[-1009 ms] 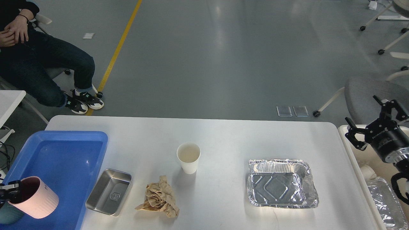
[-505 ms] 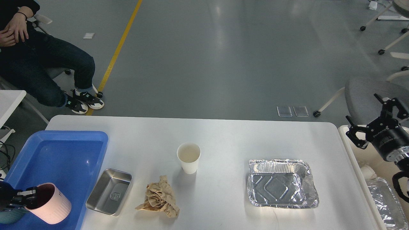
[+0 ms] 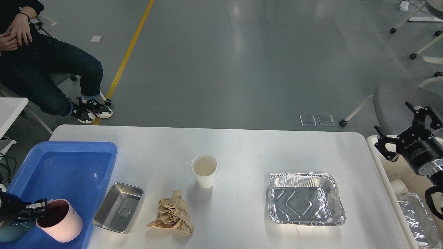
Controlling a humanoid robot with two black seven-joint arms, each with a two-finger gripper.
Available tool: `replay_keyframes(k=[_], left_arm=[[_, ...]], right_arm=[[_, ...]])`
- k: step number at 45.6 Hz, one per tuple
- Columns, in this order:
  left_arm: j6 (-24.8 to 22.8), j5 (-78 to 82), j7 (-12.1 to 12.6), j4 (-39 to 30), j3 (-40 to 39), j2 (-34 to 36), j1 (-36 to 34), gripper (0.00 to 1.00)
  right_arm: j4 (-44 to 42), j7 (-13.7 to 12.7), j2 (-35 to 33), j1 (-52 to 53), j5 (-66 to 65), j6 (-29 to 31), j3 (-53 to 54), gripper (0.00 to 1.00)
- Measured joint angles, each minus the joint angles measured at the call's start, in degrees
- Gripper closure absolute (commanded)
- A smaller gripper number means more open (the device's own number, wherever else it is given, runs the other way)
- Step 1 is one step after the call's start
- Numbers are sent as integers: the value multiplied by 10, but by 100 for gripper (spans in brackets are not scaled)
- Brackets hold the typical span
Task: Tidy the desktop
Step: 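Lower the pink cup into the blue bin and release it, then raise the left gripper and move it toward the steel tray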
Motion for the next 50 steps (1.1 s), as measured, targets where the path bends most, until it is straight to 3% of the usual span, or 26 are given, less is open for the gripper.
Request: replay_keyframes(k=[16,31,50], left_arm=[[0,-9,-6,0,-12,-8,-6,18],[-108,-10,-4,0,-99,34,-17,11],[-109,-8,-10,1,-170,25,-24,8]], right_arm=[[2,0,-2,-3,0,0,1,0],[4,0,-3,-3,0,0,1,0],[10,0,-9,-4,0,0,1,0]])
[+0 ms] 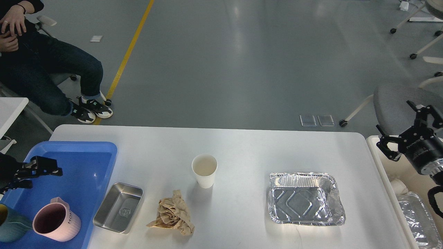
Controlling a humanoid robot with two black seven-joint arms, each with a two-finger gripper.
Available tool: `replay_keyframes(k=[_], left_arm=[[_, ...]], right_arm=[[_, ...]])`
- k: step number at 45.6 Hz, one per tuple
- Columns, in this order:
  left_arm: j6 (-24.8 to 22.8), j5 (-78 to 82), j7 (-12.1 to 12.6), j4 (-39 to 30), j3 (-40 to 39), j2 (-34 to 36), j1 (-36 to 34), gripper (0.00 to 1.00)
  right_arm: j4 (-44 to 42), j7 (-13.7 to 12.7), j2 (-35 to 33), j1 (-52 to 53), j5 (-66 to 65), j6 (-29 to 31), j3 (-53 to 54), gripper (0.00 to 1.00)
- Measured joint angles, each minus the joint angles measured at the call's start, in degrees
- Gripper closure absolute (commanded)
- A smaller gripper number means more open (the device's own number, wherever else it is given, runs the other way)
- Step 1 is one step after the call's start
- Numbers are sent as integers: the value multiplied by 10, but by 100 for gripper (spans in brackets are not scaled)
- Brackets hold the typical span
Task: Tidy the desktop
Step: 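Raise the left gripper and move it toward the steel tray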
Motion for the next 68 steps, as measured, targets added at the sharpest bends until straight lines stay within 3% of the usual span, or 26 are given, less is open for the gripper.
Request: replay_keyframes(k=[3,5,13,17,29,42,52,68], left_arm=[[5,-1,-11,0,-25,-2,2,8],[8,-2,-35,0,-47,-2,5,8],[18,-2,-197,-2,-101,24,11,4],[18,-2,-242,-4,-128,44,11,4],[7,-2,-295,-34,-155,149,11,4],[-94,-3,-296,-54,-154,288,8,3],[-123,3,-288,-48,-153,317,7,3],[-114,8,-200,-46,-151,257,16,3]], right_arm=[[0,0,0,0,0,0,0,0],[0,0,0,-1,0,0,0,0],[0,0,0,-1,0,1,0,0],[0,0,0,-1,0,1,0,0],[0,0,1,-1,0,1,0,0],[-4,0,2,5,-1,1,-1,0],[-4,0,1,6,-1,1,-1,0],[-6,0,3,6,-1,1,-1,0]])
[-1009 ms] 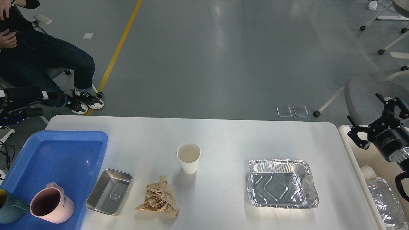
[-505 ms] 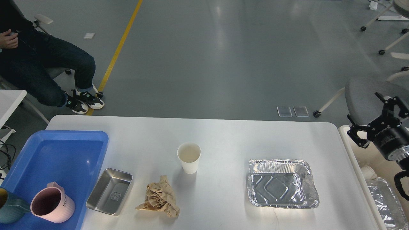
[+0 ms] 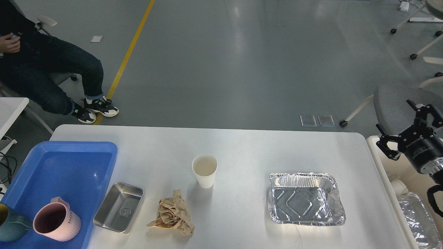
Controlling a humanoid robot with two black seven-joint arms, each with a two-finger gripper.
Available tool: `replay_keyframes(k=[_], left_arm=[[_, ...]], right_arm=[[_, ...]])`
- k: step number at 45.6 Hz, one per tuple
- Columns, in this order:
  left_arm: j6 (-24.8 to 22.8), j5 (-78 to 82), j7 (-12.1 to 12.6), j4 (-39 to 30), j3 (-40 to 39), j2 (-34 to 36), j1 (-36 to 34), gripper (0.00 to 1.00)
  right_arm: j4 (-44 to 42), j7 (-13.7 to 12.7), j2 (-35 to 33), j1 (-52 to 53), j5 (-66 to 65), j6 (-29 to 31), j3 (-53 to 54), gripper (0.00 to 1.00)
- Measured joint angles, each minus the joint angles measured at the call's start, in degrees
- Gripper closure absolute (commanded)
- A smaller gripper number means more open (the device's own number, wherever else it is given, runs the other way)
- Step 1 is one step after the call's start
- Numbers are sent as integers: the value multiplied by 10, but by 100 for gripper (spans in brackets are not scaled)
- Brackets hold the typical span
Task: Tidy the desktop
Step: 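Raise the left gripper and move it toward the steel tray, then grasp the edge of the small steel tray with the left gripper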
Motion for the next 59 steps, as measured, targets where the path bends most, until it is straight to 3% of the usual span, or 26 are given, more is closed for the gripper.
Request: replay_keyframes(k=[10,18,29,34,39,49,59], left_arm=[[19,26,73,1,3,-101,2,3],[31,74,148,17,4,-212,4,3],[48,107,182,86,16,-341,3,3],[48,108,213,99,20,-383,3,3],[47,109,244,103,23,-407,4,3],[46,108,270,106,49,-451,5,3],[48,109,323,106,70,-466,12,3]], right_arm=[[1,0,2,-7,0,0,0,0],[2,0,3,-7,0,0,0,0],[3,0,0,-10,0,0,0,0],[3,0,0,-11,0,0,0,0],[3,1,0,-12,0,0,0,0],[3,1,1,-12,0,0,0,0],[3,1,2,-17,0,0,1,0]])
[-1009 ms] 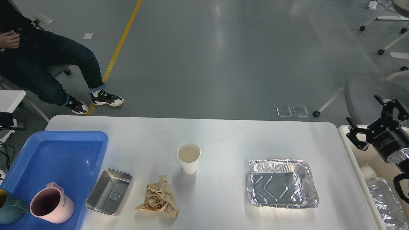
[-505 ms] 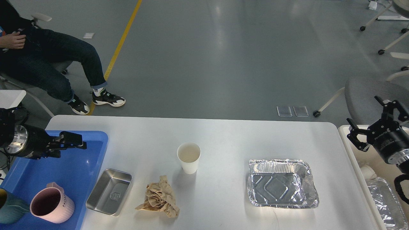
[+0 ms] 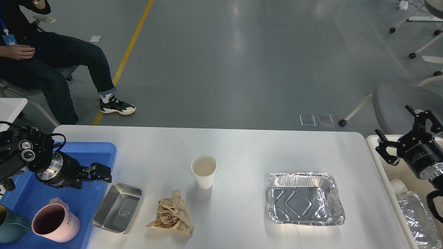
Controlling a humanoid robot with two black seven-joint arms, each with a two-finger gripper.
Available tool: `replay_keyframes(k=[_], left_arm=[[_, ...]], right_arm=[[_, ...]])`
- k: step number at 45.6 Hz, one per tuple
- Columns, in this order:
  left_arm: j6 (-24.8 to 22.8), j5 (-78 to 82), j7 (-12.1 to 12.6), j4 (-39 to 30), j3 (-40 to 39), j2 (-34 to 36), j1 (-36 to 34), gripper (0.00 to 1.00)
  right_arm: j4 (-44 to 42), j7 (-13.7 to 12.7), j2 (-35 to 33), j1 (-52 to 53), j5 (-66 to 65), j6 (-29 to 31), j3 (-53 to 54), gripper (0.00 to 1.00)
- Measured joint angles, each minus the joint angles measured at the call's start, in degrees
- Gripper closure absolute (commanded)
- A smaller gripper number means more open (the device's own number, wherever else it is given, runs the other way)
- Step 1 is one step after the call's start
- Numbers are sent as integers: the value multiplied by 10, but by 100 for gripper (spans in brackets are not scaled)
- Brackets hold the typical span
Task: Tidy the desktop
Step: 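Grasp the edge of the small steel tray with the left gripper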
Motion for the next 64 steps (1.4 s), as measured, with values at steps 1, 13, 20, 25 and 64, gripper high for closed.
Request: replay_keyframes(k=[1,13,20,25,64], left_arm=[[0,0,6,0,0,-1,1,3],[16,0,30,9,0,-21,10,3],[27,0,33,27,0,-52,11,3],[37,0,40,34,1,-72,11,3],[27,1,82,34,27,-82,19,71]], right_arm=[[0,0,0,0,0,0,0,0],[1,0,1,-2,0,0,0,0],[2,0,1,-2,0,0,0,0],[2,0,1,-2,0,0,0,0],[0,0,0,-9,0,1,1,0]])
